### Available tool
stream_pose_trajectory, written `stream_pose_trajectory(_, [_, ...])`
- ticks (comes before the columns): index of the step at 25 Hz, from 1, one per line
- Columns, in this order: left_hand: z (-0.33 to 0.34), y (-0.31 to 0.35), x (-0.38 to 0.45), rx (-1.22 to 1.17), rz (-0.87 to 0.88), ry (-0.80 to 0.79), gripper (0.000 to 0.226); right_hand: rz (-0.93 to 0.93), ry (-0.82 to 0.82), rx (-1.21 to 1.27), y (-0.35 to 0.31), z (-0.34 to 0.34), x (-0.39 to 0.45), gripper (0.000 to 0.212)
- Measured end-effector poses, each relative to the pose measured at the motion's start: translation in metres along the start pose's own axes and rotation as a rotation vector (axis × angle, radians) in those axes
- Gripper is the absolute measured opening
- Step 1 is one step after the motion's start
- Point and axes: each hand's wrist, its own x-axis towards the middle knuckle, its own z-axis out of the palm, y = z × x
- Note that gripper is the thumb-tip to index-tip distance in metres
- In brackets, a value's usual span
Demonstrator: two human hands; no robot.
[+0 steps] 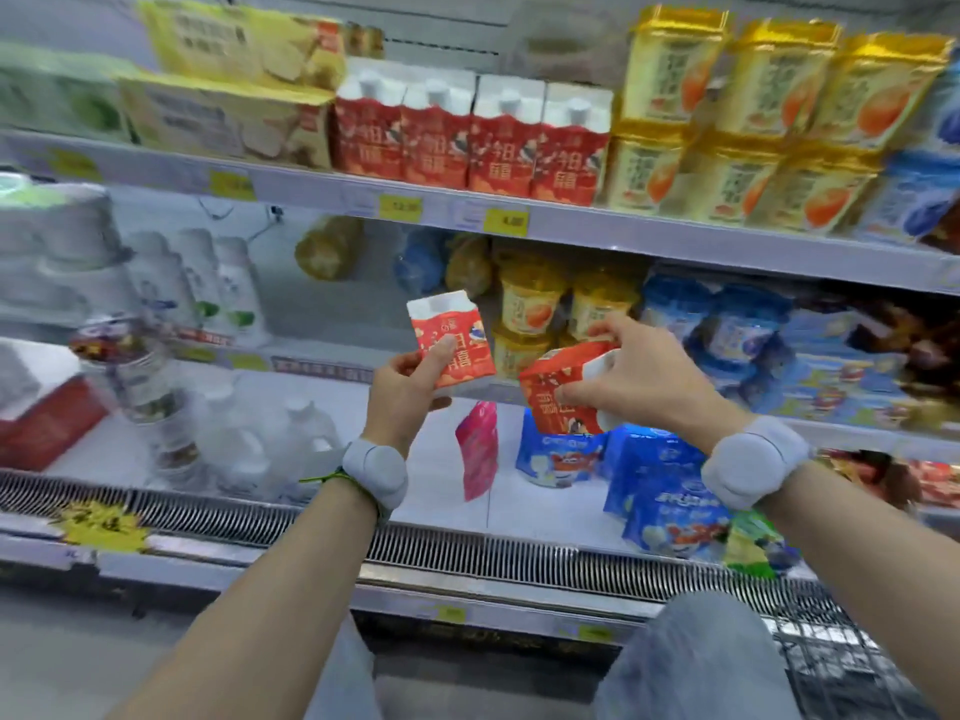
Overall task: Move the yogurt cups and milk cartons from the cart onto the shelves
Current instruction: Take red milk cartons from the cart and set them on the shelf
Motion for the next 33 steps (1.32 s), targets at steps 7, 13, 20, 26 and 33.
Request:
stream_pose_trajectory(7, [-0.053, -0.018, 0.06, 0.041, -0.015, 0.19, 0.084, -0.043, -0.06, 0.099, -0.048, 0.073, 0.041, 0.097])
stream_pose_trajectory(13, [-0.089, -0.034, 0.104, 0.332, 0.186, 0.173, 0.073, -0.034, -0.011, 0.16, -0.069, 0.125, 0.081, 0.101])
stream_pose_trajectory(20, [-0.121, -0.045, 0.162, 0.572, 0.234, -0.01, 0.075, -0.023, 0.011, 0.151, -0.102, 0.163, 0.145, 0.094])
stream_pose_trajectory(26, [-0.139, -0.035, 0.193, 0.692, 0.258, -0.107, 0.075, -0.015, -0.054, 0.068, -0.116, 0.171, 0.193, 0.103])
stream_pose_trajectory(33, [-0.156, -0.031, 0.205, 0.703, 0.192, -0.156, 0.075, 0.003, -0.027, 0.105, -0.119, 0.195, 0.213, 0.105])
